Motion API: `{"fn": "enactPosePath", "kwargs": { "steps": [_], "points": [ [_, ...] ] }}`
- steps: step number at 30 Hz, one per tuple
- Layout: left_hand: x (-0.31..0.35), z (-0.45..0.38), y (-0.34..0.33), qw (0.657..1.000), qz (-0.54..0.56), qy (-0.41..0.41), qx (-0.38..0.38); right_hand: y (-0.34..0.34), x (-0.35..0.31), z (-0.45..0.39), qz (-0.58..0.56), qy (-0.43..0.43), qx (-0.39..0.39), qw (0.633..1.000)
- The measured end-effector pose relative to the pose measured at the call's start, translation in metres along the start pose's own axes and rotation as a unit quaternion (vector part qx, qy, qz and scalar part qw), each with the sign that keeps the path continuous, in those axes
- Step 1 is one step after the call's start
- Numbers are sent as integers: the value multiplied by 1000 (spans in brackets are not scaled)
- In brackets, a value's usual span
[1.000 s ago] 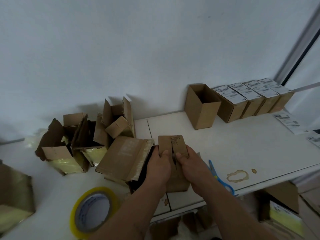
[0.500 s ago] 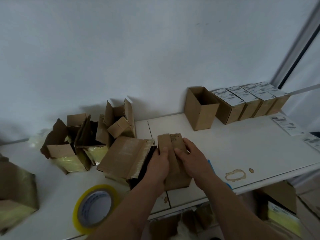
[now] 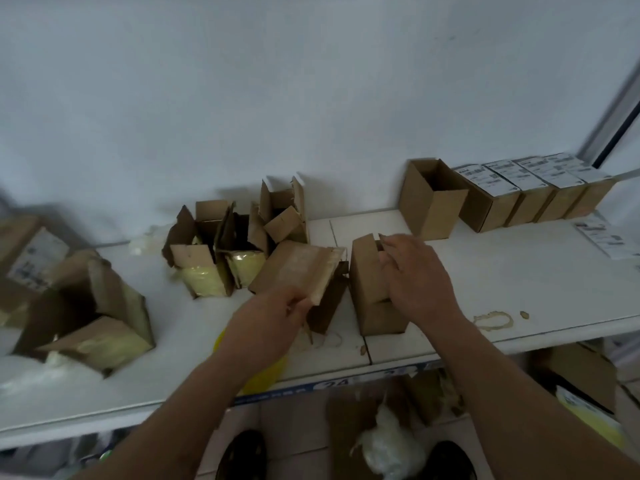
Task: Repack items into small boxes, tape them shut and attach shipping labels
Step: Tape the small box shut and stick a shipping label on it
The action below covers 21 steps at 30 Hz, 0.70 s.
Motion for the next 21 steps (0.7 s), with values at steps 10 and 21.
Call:
{"fn": "enactPosePath", "kwargs": {
  "steps": [10, 21],
  "points": [
    [-80, 37, 3, 970, -194, -15, -146, -12, -85, 62, -54, 148, -85, 984],
    [-75, 48, -4, 935, -307, -87, -155, -25, -76, 82, -61, 35, -238, 969]
  ]
}}
Point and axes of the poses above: each hand's wrist, its own z-axis away from the middle knuckle, its own y-axis out of the back of the hand, x = y × z, the point moved 4 cm from there along -z, towards the middle knuckle, and after that the axes turned 11 degrees about x, right-handed, at the moved point
